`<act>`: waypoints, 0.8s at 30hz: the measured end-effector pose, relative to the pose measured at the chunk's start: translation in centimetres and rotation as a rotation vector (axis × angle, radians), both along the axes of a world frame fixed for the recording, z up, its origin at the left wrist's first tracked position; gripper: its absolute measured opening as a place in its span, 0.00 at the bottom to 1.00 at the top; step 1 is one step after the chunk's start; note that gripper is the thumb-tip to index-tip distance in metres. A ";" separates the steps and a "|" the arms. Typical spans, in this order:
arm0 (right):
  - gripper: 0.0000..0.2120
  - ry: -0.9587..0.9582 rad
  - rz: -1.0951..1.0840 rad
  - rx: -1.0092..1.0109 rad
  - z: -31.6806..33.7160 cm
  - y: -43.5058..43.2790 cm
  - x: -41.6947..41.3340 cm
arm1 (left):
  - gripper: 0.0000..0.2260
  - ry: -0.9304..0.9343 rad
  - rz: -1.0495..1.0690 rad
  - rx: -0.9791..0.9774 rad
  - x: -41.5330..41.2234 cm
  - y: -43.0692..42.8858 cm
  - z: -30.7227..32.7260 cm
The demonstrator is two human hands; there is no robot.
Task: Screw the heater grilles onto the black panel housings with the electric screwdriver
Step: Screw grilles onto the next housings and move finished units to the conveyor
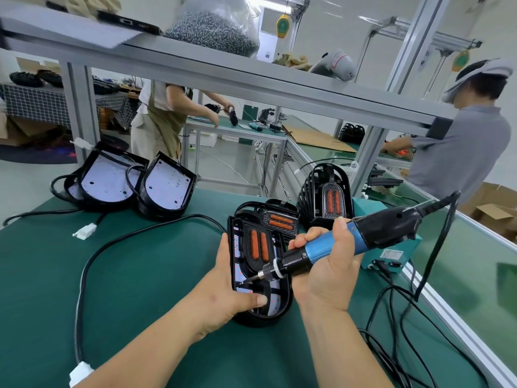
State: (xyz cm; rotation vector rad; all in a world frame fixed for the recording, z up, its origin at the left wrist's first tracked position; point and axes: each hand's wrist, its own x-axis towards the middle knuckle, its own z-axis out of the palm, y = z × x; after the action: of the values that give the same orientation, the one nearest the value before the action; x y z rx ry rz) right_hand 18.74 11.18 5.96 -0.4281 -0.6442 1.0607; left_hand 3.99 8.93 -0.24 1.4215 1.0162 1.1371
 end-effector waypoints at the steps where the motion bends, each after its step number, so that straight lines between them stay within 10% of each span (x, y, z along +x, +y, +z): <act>1: 0.07 0.001 -0.001 0.000 0.0 0.0 0.0 | 0.54 0.001 -0.001 0.004 0.0 0.0 0.0; 24: 0.04 -0.031 -0.027 0.003 0.0 -0.1 -0.1 | 0.54 0.010 -0.004 -0.002 0.1 0.0 0.1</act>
State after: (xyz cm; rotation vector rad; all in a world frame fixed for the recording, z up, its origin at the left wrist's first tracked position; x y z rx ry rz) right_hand 18.68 11.07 5.98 -0.4501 -0.6658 1.0294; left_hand 4.06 8.94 -0.18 1.4287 1.0212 1.1266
